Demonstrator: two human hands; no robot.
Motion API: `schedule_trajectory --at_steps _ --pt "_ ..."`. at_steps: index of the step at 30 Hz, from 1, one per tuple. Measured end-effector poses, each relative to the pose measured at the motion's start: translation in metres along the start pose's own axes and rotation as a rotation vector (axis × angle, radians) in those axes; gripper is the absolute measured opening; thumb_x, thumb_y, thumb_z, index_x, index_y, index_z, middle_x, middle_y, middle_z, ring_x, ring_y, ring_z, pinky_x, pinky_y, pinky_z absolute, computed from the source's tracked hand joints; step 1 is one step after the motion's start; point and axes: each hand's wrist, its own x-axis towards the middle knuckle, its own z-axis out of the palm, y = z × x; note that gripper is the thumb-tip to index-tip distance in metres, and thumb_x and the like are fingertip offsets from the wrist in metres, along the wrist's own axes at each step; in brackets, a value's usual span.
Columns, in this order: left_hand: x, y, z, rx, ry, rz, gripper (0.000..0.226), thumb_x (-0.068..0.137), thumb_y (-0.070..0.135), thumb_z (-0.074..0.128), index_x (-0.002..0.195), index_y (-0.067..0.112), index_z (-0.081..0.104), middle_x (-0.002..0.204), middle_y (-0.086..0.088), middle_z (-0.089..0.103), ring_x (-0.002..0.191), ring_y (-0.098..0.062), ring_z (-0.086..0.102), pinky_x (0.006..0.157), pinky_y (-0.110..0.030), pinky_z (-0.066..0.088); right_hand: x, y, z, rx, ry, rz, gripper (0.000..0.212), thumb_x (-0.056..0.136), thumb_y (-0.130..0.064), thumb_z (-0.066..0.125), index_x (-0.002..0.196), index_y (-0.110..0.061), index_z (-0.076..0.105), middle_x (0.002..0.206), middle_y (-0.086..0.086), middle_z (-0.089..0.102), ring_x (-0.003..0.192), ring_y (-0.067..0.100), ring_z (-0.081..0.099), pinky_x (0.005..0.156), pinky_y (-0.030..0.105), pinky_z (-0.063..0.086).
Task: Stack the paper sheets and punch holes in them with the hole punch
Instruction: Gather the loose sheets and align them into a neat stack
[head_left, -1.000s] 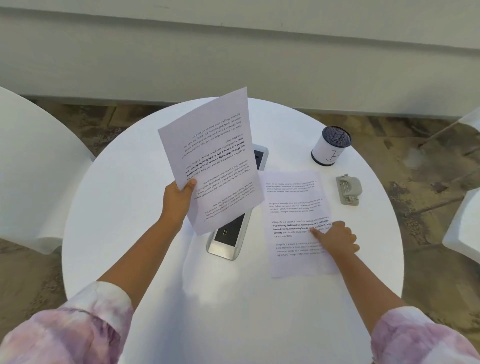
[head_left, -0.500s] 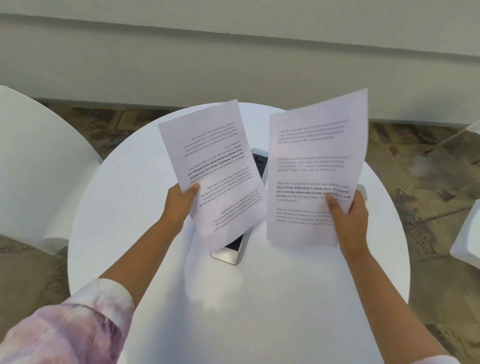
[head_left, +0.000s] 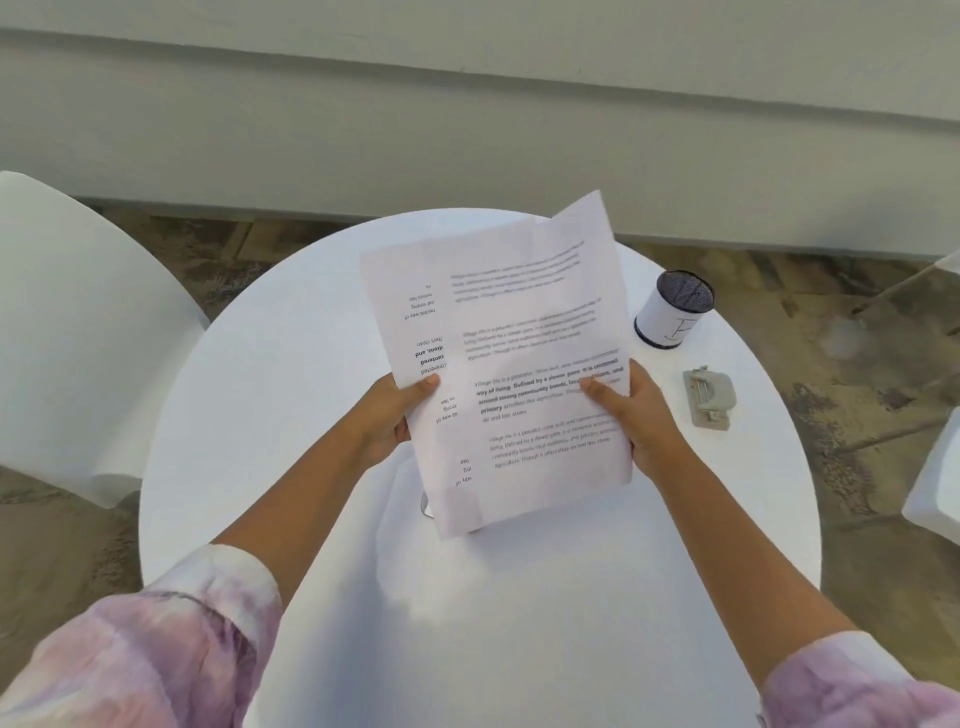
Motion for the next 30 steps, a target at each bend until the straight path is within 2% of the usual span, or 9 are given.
schedule_trajectory --at_steps 2,5,9,12,15,19,24,27,30 --pt "0.0 0.002 0.002 -0.002 0.023 0.006 0.025 0.092 0.031 0.051 0.115 0.026 0.059 0.105 0.009 0.07 0.094 -0.009 0.067 0.077 -0.029 0.057 0.0 0.001 0.004 -0.052 -0.012 -0.01 0.05 0.071 -0.016 0.075 0.115 -0.01 0.052 0.103 0.002 0.069 0.095 0.022 0.067 0.069 0.028 0.057" --pt "0.002 0.007 0.007 -0.049 0.047 0.043 0.043 0.082 0.043 0.057 0.121 0.023 0.057 0.118 0.003 0.066 0.107 -0.015 0.063 0.09 -0.034 0.051 -0.004 0.002 0.014 -0.199 0.068 -0.117 0.051 0.072 -0.016 0.077 0.115 -0.015 0.051 0.105 -0.004 0.064 0.096 0.011 0.063 0.08 0.028 0.053" --pt "0.003 0.013 0.012 0.012 0.131 0.136 0.038 0.081 0.023 0.068 0.117 0.015 0.059 0.114 -0.005 0.067 0.103 -0.023 0.064 0.09 -0.04 0.051 -0.007 0.005 0.029 -0.258 0.063 -0.173 0.063 0.068 -0.03 0.08 0.122 -0.024 0.048 0.117 -0.006 0.062 0.106 0.011 0.061 0.087 0.029 0.051" --pt "0.002 0.016 0.013 0.03 0.161 0.18 0.028 0.08 0.012 0.068 0.108 0.012 0.063 0.105 -0.006 0.068 0.097 -0.028 0.065 0.089 -0.045 0.052 -0.008 0.0 0.035 -0.216 0.072 -0.173 0.042 0.073 -0.026 0.077 0.111 -0.022 0.058 0.105 -0.005 0.068 0.097 0.011 0.067 0.085 0.034 0.055" --pt "-0.001 0.018 0.013 0.026 0.142 0.209 0.026 0.082 0.012 0.066 0.108 0.012 0.063 0.108 -0.009 0.068 0.099 -0.031 0.065 0.086 -0.045 0.053 -0.01 -0.01 0.039 -0.104 0.041 -0.184 0.028 0.08 -0.015 0.07 0.107 -0.016 0.063 0.096 -0.007 0.07 0.082 0.005 0.07 0.071 0.024 0.055" --pt "-0.006 0.024 0.014 0.042 0.074 0.283 0.034 0.074 0.02 0.071 0.107 0.02 0.064 0.116 -0.009 0.067 0.104 -0.027 0.065 0.086 -0.042 0.054 -0.011 -0.021 0.045 0.002 0.047 -0.204 0.026 0.081 -0.012 0.068 0.105 -0.02 0.061 0.098 -0.005 0.069 0.085 0.011 0.069 0.068 0.023 0.056" --pt "-0.012 0.031 0.017 0.223 0.116 0.299 0.033 0.068 0.035 0.068 0.099 0.033 0.06 0.106 -0.001 0.068 0.096 -0.023 0.063 0.082 -0.041 0.054 -0.013 -0.025 0.048 -0.015 0.041 -0.218 0.032 0.079 -0.014 0.07 0.108 -0.021 0.058 0.099 -0.005 0.068 0.096 0.018 0.066 0.076 0.031 0.058" --pt "-0.014 0.031 0.017 0.245 0.12 0.299 0.035 0.067 0.036 0.067 0.101 0.033 0.06 0.107 -0.001 0.067 0.097 -0.024 0.062 0.082 -0.042 0.054 -0.015 -0.024 0.047 -0.059 0.019 -0.206 0.032 0.079 -0.015 0.071 0.106 -0.025 0.058 0.102 -0.001 0.067 0.1 0.024 0.064 0.082 0.038 0.056" --pt "-0.015 0.03 0.019 0.224 0.111 0.305 0.031 0.067 0.032 0.07 0.097 0.033 0.062 0.105 -0.001 0.068 0.096 -0.023 0.064 0.08 -0.039 0.054 -0.016 -0.027 0.051 -0.054 0.03 -0.209 0.028 0.078 -0.015 0.072 0.097 -0.031 0.059 0.099 -0.003 0.067 0.096 0.021 0.065 0.081 0.038 0.056"
